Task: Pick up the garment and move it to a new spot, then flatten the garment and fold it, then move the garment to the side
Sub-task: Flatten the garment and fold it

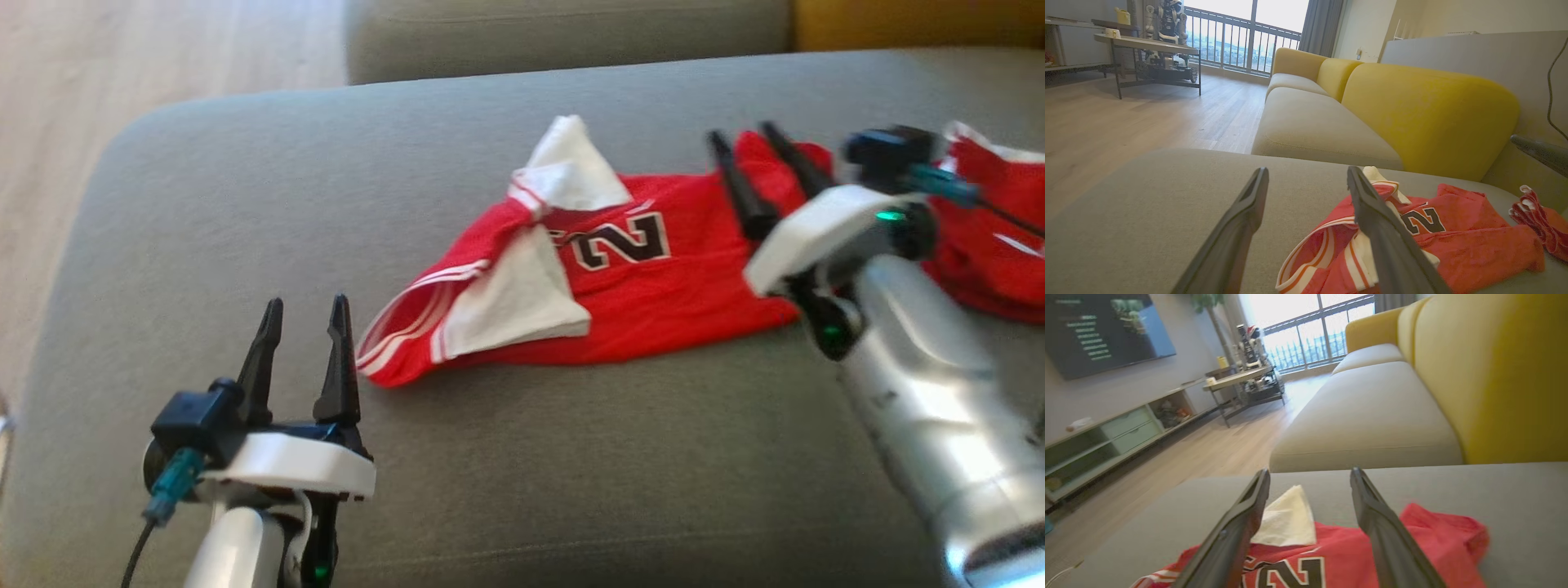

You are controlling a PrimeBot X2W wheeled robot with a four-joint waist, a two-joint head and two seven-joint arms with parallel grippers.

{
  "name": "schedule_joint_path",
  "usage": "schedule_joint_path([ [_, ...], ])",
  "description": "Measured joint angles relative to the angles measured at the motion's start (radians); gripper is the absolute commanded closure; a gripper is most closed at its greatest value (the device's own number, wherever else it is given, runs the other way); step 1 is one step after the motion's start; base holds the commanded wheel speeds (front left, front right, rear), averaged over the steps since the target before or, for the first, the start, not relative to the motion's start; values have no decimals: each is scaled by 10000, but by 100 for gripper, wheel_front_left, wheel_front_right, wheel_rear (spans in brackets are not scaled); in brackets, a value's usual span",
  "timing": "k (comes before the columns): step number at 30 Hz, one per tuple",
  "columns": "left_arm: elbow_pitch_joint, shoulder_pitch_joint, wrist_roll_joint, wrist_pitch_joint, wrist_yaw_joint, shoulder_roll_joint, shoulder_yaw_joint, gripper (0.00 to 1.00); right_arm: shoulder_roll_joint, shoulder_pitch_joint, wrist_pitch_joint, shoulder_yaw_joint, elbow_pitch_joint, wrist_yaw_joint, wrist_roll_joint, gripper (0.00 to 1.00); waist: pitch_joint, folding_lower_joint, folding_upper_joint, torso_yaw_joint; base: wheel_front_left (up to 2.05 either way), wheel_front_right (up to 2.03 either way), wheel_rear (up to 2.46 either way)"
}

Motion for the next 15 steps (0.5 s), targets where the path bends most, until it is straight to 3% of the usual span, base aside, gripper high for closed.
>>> schedule_joint_path([
  [4, -113, -182, 0, -4, 56, -4, -21, 0, -240, 1416, -23, -1868, -1490, 0, -1012, 0, 55, 0, 0, -614, 0, 0, 0],
  [8, -130, -231, 159, -19, 40, -2, -117, 0, 286, 3410, -23, -3333, -2934, 0, -2025, 0, 194, -1, 0, -1177, 0, 0, 0],
  [11, -29, -408, 598, -23, -92, -4, -359, 0, 757, 4409, -21, -3939, -3812, 0, -2564, 0, 394, 0, 0, -1545, 0, 0, 0],
  [15, 566, -802, 1444, -23, -506, 12, -953, 0, 932, 4725, 35, -4366, -4872, 0, -2846, 0, 723, 1, 0, -1931, 0, 0, 0],
])
